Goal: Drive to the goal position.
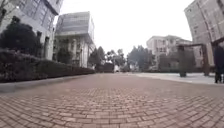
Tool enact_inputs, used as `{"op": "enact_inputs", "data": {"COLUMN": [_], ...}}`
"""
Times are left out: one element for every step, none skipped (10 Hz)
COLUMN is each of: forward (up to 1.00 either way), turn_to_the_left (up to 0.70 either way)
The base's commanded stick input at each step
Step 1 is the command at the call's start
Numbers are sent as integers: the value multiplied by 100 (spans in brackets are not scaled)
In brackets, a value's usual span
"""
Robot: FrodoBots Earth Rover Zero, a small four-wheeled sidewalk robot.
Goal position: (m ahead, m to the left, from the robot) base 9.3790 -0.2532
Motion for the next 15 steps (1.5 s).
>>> {"op": "enact_inputs", "data": {"forward": [70,70,70,70,70,70,70,70,70,70,70,70,70,70,70], "turn_to_the_left": [0,0,11,14,14,7,0,0,0,0,0,0,0,0,0]}}
